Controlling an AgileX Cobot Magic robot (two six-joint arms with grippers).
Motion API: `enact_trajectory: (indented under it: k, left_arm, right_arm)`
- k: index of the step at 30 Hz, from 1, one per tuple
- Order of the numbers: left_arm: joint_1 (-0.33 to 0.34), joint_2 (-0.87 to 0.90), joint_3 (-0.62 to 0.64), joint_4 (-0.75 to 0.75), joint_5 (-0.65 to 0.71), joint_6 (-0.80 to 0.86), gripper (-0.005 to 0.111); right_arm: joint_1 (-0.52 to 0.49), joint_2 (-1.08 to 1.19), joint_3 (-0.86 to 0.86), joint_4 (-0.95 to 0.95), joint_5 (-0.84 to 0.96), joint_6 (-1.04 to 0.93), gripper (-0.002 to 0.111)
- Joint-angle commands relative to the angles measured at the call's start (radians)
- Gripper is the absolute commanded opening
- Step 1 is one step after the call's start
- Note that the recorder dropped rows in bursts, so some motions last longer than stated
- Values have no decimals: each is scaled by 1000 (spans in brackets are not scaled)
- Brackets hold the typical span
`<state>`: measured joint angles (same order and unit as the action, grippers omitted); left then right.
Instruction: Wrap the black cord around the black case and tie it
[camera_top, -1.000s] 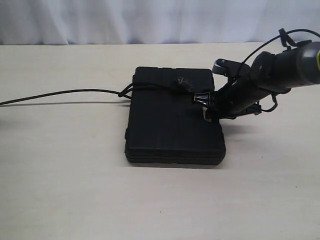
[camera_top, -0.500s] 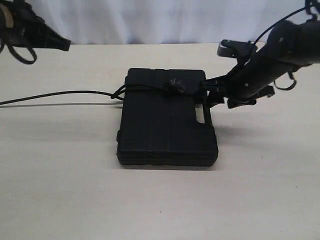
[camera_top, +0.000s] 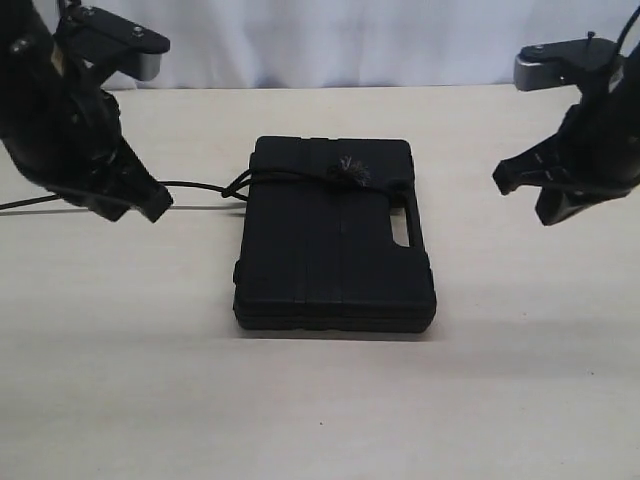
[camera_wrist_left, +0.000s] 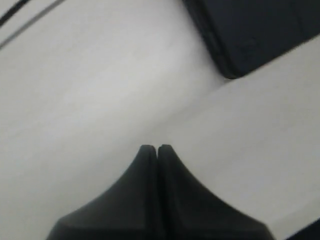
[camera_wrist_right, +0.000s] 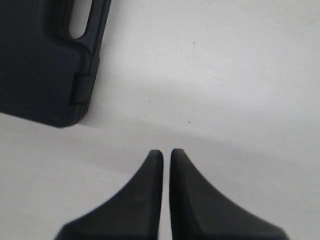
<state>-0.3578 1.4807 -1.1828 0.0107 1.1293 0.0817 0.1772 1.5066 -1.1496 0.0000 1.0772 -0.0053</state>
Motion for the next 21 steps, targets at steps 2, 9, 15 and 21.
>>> enact_trajectory:
  k: [2,9,15,21]
  left_arm:
    - [-3,-256,179,-237,-183,118,0]
    - [-3,-602,429,-322,-577,166,0]
    - [-3,-793,614,-365,-905,180,0]
    - [-3,-856,623,-363,-874,180,0]
  right_arm:
    - [-1,-186,139,0,-52,53,5]
    - [-1,-501,356,29,-385,53,5]
    - [-1,-703,578,-19,-751,44,5]
    - [-1,-801,675,-15,-743,44,5]
